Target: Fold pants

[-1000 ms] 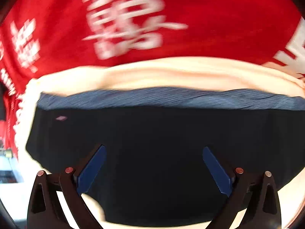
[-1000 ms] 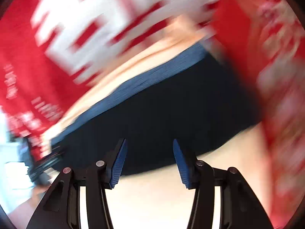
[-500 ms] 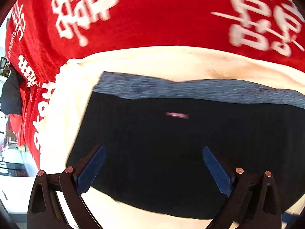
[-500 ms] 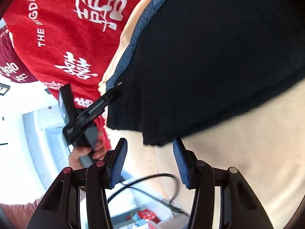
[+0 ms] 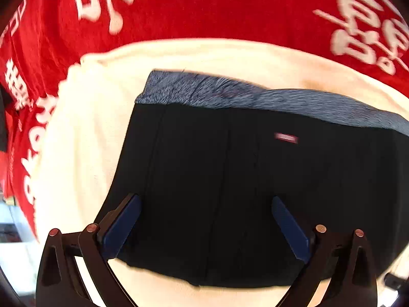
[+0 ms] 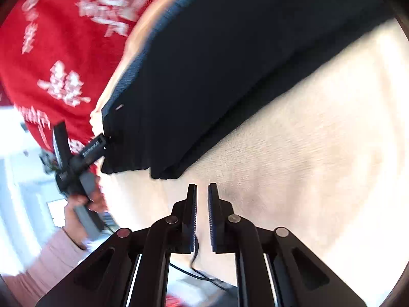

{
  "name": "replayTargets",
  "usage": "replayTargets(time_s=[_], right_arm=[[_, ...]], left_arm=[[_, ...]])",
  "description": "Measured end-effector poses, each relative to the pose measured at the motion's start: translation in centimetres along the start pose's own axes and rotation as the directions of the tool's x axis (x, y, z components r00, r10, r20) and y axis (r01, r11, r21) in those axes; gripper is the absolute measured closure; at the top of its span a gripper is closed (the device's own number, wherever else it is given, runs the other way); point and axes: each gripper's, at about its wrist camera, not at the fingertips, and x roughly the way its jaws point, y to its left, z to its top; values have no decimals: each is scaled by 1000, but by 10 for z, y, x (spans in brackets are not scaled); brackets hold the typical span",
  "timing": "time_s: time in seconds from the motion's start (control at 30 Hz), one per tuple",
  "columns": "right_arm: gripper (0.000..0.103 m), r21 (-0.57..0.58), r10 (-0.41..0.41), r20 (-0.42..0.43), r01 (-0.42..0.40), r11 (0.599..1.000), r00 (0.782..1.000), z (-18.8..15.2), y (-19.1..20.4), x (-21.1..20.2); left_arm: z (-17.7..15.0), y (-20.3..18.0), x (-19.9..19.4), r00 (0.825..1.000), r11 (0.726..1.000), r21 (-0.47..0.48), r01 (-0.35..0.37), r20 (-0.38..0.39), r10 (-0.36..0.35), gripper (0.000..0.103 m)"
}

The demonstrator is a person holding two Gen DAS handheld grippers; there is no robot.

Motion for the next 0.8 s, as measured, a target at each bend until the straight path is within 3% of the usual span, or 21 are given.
replayTargets(time_s=[0.07,0.13,0.2,0.3,0.33,0.43,0.57,0.8], right_arm=[[59,-84,-43,82,50,995,996,8,11,-26],[50,-124,-104,172,126,984,980,27,16,-41],[50,-75,-151,198,168,983,969,55,2,-42],[61,50,-78,157,71,996,985,69,-30,-41],[58,79,-83,149,72,994,985,64,-32,-49],[45,71,-216,120,209,975,969,27,-36,-80],[24,86,-238,117,229,970,964,-20,-34,-117],[21,44,-356,169,354,934,919,-73,3,-172]], left_arm=[[-5,-14,-18,998,998,17,55,30,-56,1],[-11,-41,-29,993,993,44,110,49,-112,1],[-19,-75,-25,989,986,77,147,24,-149,1],[-39,-121,-9,991,977,174,122,-68,-112,1],[-46,-128,-11,993,976,191,103,-68,-91,1],[-60,-129,-38,991,965,228,127,-60,-116,1],[-74,-124,-83,989,949,283,141,-76,-125,1],[-92,-143,-168,984,872,455,180,-75,-163,1]])
